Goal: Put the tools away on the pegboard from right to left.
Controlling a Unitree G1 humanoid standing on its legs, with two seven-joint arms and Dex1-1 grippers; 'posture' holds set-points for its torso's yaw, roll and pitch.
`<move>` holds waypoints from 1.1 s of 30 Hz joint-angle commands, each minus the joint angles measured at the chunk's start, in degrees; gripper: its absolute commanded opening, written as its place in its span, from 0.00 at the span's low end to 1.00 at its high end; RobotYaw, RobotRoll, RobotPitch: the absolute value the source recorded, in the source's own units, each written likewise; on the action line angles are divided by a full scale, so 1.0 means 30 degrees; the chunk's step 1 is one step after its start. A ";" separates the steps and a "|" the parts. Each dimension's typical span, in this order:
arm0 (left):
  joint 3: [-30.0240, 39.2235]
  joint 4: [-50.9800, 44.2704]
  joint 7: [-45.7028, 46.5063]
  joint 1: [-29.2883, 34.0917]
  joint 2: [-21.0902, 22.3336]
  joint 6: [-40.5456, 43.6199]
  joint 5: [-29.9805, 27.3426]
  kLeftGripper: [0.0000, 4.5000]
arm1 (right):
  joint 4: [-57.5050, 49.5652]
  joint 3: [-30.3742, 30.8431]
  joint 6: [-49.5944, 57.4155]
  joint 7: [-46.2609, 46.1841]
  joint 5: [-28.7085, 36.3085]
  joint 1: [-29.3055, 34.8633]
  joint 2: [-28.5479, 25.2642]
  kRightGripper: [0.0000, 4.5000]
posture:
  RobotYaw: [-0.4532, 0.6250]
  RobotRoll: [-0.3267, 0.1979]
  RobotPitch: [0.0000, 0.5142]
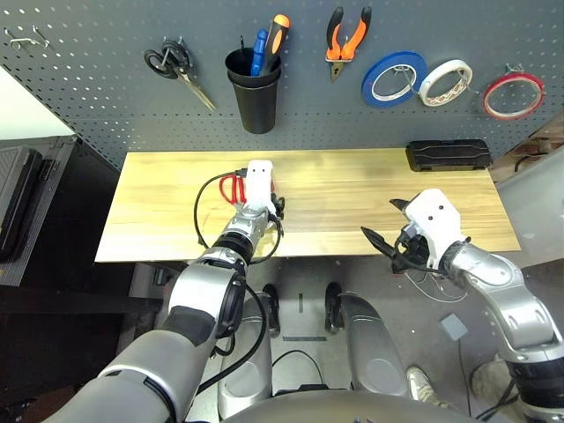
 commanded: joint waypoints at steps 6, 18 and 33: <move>0.0647 0.0235 0.0406 0.0205 -0.0357 0.0117 -0.0042 0.15 | 0.0767 -0.0197 -0.0795 0.0428 0.0268 -0.0166 -0.0453 1.00 | 0.35 0.62 0.45; 0.1040 -1.1598 0.1683 0.5129 -0.1571 0.4938 -0.1225 0.15 | 0.6225 0.0439 -0.3883 0.1959 -0.0026 -0.3067 -0.0598 1.00 | 0.51 0.62 0.51; -0.0378 -2.8537 0.2164 1.2226 -0.1343 1.0107 -0.0912 0.15 | 1.4340 0.0067 -0.9215 0.5202 0.1179 -0.7471 0.0596 1.00 | 0.68 0.62 0.53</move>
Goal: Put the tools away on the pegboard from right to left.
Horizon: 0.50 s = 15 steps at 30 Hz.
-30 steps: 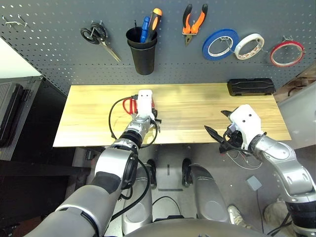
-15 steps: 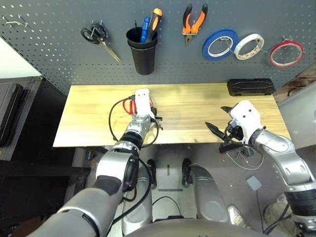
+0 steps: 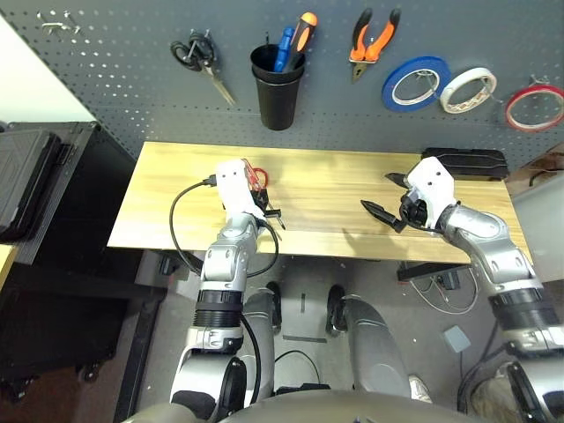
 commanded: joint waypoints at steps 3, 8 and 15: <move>-0.0910 -0.3345 -0.0539 0.1572 0.0702 -0.0690 0.0270 0.15 | 0.2425 -0.0530 -0.3026 0.1426 0.0736 -0.0448 0.0293 1.00 | 0.69 0.62 0.52; -0.1086 -0.4831 -0.0910 0.0927 0.1526 -0.1860 0.0351 0.15 | 0.3454 -0.1045 -0.4387 0.2824 0.1624 -0.0646 -0.0034 1.00 | 0.70 0.62 0.48; -0.0627 -0.5339 -0.1128 -0.2011 0.2221 -0.2742 0.0043 0.15 | 0.3481 -0.2425 -0.4904 0.5067 0.3721 -0.0905 -0.0387 1.00 | 0.69 0.62 0.44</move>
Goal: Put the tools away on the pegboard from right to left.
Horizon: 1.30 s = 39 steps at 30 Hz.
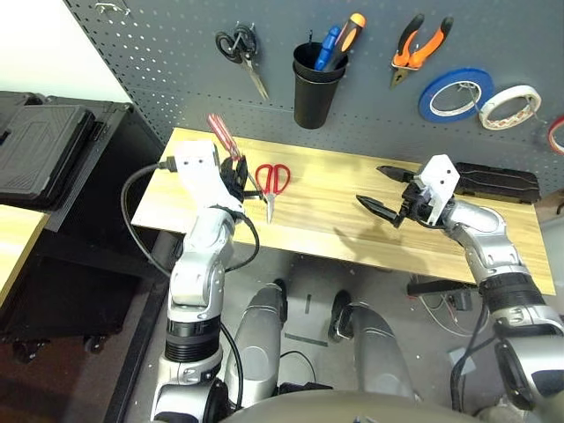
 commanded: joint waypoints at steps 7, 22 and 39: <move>0.1217 -0.0201 -0.0399 -0.4218 0.0960 -0.0667 -0.0435 0.15 | -0.0102 -0.1945 0.0272 0.3000 0.2724 -0.0456 -0.1174 1.00 | 0.66 0.62 0.42; 0.2394 0.1913 -0.0842 -0.9007 0.2890 -0.0180 -0.0791 0.15 | -0.0394 -0.4225 0.3758 0.4610 0.5571 -0.2907 -0.3269 1.00 | 0.61 0.62 0.37; 0.2070 0.4405 -0.1139 -1.1891 0.2793 -0.1054 -0.0972 0.15 | 0.0223 -0.5037 0.6110 0.6234 0.6015 -0.5561 -0.6217 1.00 | 0.57 0.62 0.35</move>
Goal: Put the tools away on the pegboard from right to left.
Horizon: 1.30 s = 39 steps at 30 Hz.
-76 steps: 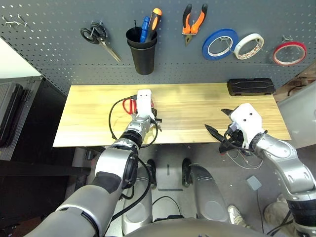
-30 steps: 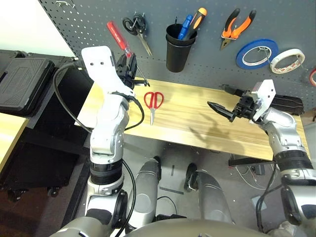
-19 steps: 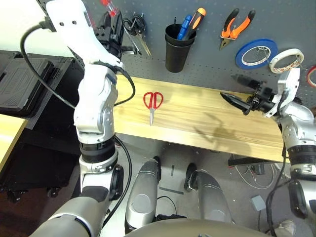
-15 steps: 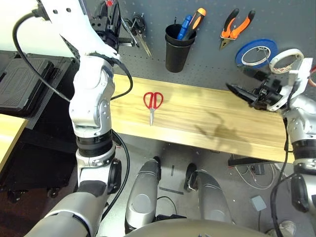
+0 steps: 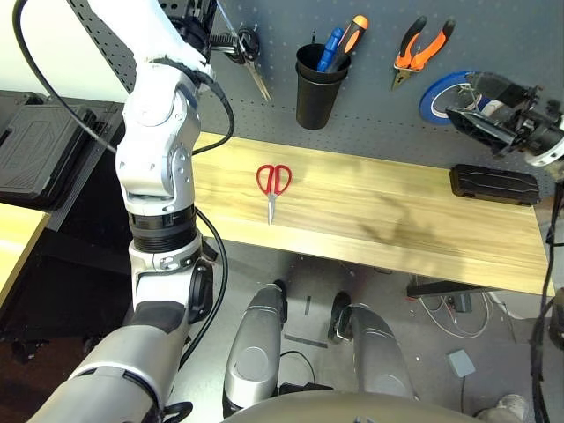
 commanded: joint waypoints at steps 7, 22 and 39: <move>-0.0783 0.3320 0.0095 -0.2046 -0.1468 -0.2609 0.0124 0.15 | 0.0308 -0.0270 -0.0199 0.0195 -0.0165 -0.0532 -0.0027 1.00 | 0.56 0.62 0.35; -0.1735 1.0693 -0.0075 -0.3933 -0.2775 -0.7416 0.0811 0.15 | -0.1510 -0.0430 0.0298 -0.0425 0.0213 0.0726 0.0514 1.00 | 0.52 0.62 0.37; -0.2649 1.3202 -0.0323 -0.3412 -0.2655 -0.9039 0.1877 0.15 | -0.2331 -0.0357 0.0490 -0.1089 0.0262 0.1116 0.0946 1.00 | 0.51 0.62 0.37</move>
